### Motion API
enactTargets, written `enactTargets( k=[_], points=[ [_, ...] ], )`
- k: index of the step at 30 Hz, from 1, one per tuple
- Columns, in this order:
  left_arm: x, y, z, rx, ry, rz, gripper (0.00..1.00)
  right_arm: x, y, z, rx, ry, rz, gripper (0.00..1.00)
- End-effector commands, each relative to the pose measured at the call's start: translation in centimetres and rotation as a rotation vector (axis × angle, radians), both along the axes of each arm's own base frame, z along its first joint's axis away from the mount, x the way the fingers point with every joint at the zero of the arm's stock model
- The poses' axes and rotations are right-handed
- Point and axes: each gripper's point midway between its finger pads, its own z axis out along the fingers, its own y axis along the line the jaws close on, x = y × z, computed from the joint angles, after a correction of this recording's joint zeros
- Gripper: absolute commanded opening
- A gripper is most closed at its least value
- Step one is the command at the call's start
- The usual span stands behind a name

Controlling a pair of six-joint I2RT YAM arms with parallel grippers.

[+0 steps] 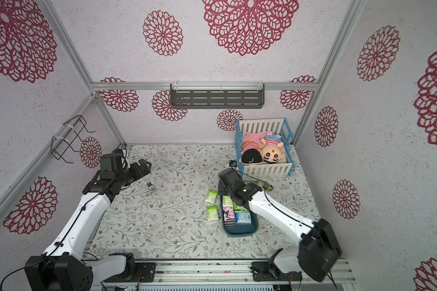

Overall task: Put the pocket tissues into the storage box
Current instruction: Move the storage box to the center of the board, then pick up the pocket tissues from the center of the board.

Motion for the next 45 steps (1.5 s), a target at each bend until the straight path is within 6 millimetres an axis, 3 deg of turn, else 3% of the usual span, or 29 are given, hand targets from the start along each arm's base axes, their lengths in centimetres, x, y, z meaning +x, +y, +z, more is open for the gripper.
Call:
enactTargets(
  k=[1, 4, 7, 11, 16, 22, 27, 45],
  points=[
    [-1.0, 0.2, -0.7, -0.026, 0.024, -0.006, 0.97, 2.7, 4.9, 0.9, 0.031, -0.045, 0.123, 0.51],
    [-1.6, 0.3, -1.7, -0.034, 0.041, -0.002, 0.97, 3.8, 7.1, -0.6, 0.05, 0.011, 0.122, 0.52],
    [-1.7, 0.0, -2.0, -0.045, 0.043, -0.012, 0.97, 3.9, 8.1, -3.7, 0.041, 0.103, 0.122, 0.52],
    [-1.7, -0.3, -1.7, -0.054, 0.043, -0.029, 0.97, 3.4, 7.5, -7.0, 0.003, 0.188, 0.089, 0.53],
    [-1.9, -0.5, -1.2, -0.059, 0.039, -0.038, 0.97, 2.7, 6.7, -9.1, -0.045, 0.248, 0.073, 0.54],
    [-2.3, -0.6, -0.9, -0.059, 0.029, -0.045, 0.97, 3.0, 3.9, -9.9, -0.055, 0.263, 0.024, 0.55],
    [-2.2, -0.5, -0.6, -0.048, 0.016, -0.046, 0.97, 3.0, 3.1, -10.4, -0.075, 0.275, 0.027, 0.56],
    [-1.8, -0.4, 0.2, -0.033, 0.008, -0.052, 0.97, 4.0, 4.4, -13.9, -0.095, 0.344, 0.074, 0.58]
  ],
)
